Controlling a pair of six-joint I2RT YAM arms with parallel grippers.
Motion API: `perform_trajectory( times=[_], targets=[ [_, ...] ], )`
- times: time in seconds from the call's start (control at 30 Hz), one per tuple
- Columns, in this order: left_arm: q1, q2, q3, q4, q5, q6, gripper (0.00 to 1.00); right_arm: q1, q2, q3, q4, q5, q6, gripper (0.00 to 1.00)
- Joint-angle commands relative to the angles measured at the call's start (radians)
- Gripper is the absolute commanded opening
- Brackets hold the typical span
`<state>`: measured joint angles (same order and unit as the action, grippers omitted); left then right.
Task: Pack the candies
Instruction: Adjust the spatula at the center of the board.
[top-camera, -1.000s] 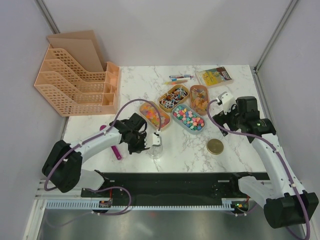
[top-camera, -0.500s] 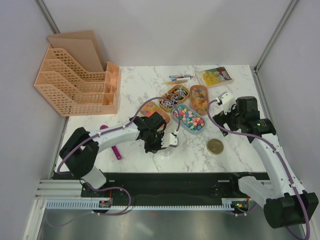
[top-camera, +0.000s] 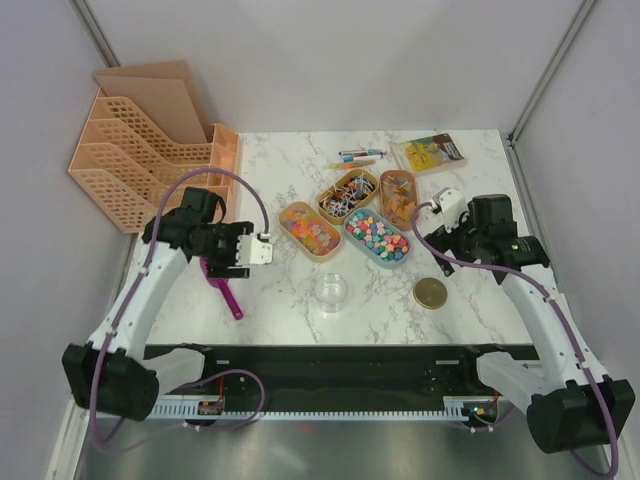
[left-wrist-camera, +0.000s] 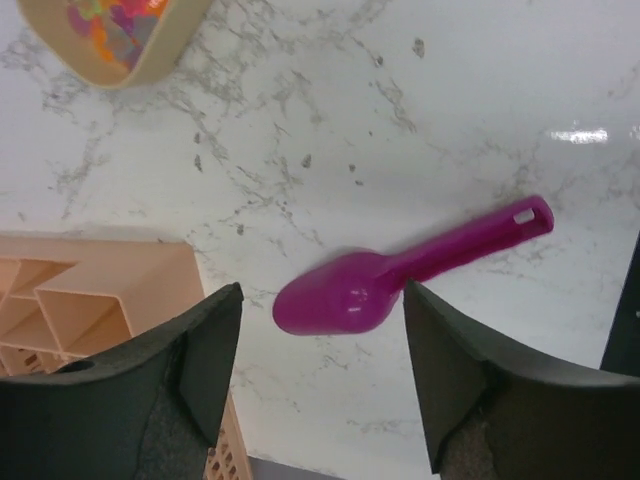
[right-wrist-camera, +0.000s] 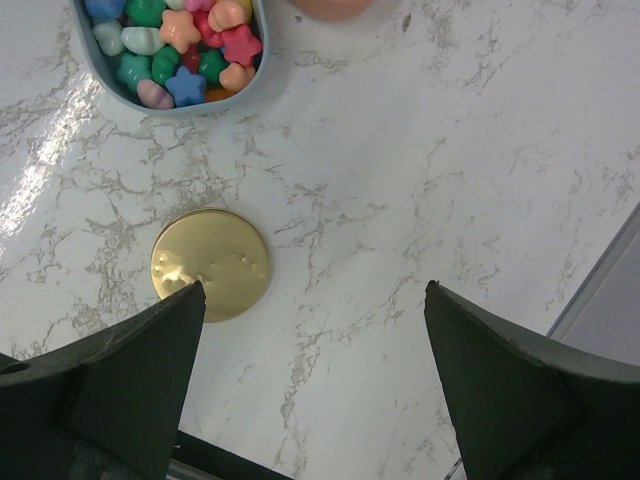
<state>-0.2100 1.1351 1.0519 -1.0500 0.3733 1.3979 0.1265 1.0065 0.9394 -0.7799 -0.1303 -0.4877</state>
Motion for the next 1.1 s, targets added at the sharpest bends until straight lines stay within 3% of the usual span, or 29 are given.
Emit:
perform_trajectory(
  times=[0.0,0.03,0.1,0.2,0.27,0.37,0.67,0.87,1.07],
  targets=[
    [0.117,0.187,0.111,-0.241,0.015,0.248,0.7,-0.002,0.009,0.015,0.008,-0.035,-0.008,0.98],
    [0.139,0.254,0.158,-0.263,-0.003,0.243,0.54,-0.005,0.012,0.015,0.008,-0.034,-0.012,0.98],
    [0.179,0.301,0.177,-0.315,-0.033,0.243,0.34,-0.004,0.02,0.012,0.008,-0.032,-0.018,0.98],
    [0.198,0.322,0.123,-0.317,-0.108,0.28,0.24,-0.004,0.026,0.007,0.013,-0.037,-0.017,0.98],
    [0.199,0.305,0.024,-0.289,-0.158,0.308,0.11,-0.004,0.027,0.009,0.018,-0.037,-0.011,0.98],
    [0.198,0.273,-0.041,-0.274,-0.172,0.329,0.03,-0.002,0.029,0.013,0.014,-0.028,-0.012,0.98],
    [0.167,0.255,-0.225,-0.179,-0.232,0.346,0.02,-0.004,0.046,0.024,0.013,-0.026,-0.018,0.98],
    [0.008,0.317,-0.233,-0.111,-0.212,0.21,0.02,-0.004,0.075,0.044,0.024,-0.025,-0.026,0.98],
    [-0.158,0.402,-0.13,-0.079,-0.117,0.027,0.03,-0.005,0.081,0.039,0.03,-0.019,-0.028,0.98]
  ],
)
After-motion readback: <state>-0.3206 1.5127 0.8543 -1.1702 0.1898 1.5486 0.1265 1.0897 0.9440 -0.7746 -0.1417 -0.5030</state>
